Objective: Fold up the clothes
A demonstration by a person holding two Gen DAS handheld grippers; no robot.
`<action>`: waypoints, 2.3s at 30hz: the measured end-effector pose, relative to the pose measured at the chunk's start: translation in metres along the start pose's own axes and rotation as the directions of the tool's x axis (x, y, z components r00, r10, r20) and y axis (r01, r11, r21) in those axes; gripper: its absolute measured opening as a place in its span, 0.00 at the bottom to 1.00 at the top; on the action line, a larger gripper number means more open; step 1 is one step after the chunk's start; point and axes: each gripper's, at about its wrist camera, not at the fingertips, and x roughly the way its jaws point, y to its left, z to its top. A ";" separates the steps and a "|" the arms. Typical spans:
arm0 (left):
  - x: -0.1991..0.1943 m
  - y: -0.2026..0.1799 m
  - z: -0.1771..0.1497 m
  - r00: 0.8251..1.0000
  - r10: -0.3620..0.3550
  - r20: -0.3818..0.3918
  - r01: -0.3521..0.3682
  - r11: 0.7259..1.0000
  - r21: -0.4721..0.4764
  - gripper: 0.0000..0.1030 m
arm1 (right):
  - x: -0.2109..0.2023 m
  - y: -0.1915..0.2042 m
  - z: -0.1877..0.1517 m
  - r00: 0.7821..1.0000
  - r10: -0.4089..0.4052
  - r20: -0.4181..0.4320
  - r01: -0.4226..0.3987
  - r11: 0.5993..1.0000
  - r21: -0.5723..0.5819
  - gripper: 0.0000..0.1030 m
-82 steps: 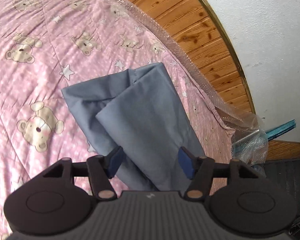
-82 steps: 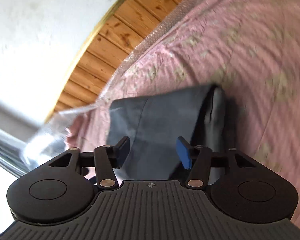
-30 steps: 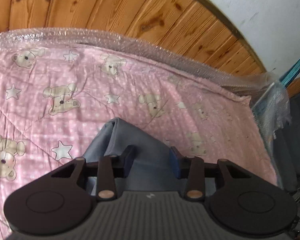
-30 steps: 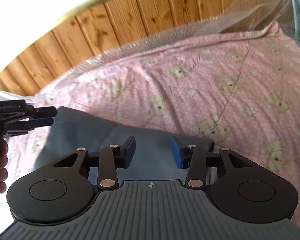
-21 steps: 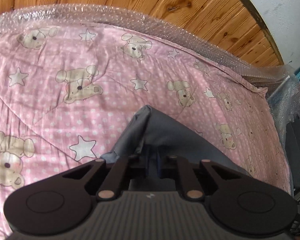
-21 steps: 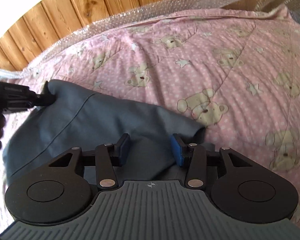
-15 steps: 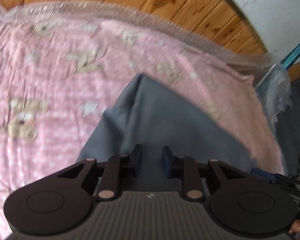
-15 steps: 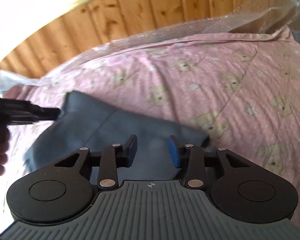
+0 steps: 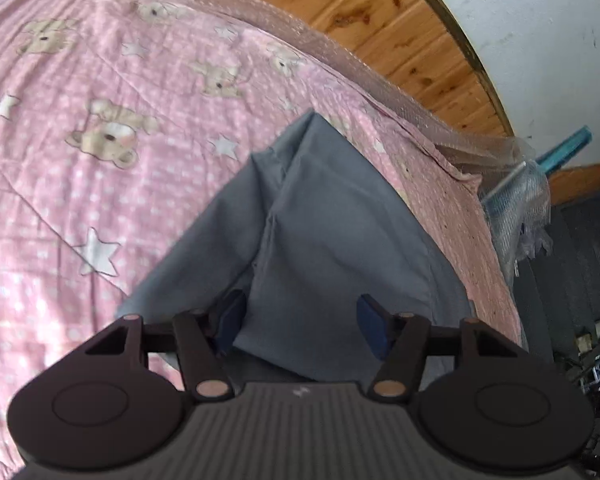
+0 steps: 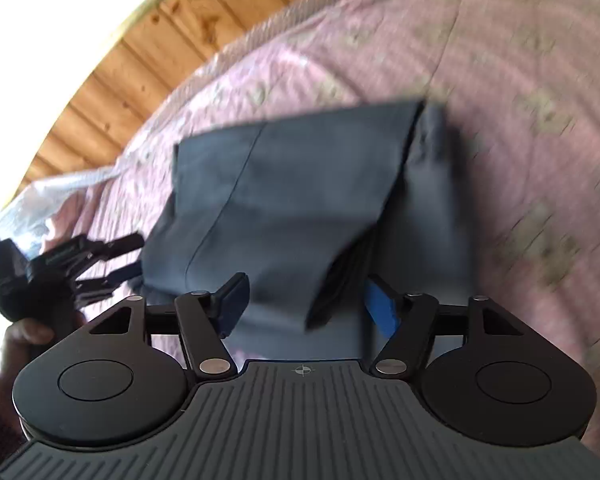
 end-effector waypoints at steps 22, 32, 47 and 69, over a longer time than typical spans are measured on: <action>-0.032 0.008 0.014 0.986 0.108 0.130 -0.113 0.993 0.031 0.91 | -0.053 -0.046 0.001 0.984 -0.056 0.170 0.052 0.998 0.032 0.93; 0.040 -0.015 0.043 0.979 0.205 0.016 -0.205 0.965 0.162 0.36 | 0.035 -0.056 0.051 0.997 -0.010 0.075 0.010 1.000 0.004 0.32; -0.003 -0.054 0.011 0.915 0.316 0.251 -0.306 0.949 -0.081 0.28 | 0.073 -0.076 0.203 0.994 -0.108 0.026 0.108 0.886 -0.452 0.32; 0.043 -0.075 -0.012 0.959 0.262 0.109 -0.265 0.964 0.011 0.46 | 0.050 -0.094 0.108 0.997 0.056 0.047 -0.030 0.898 -0.440 0.48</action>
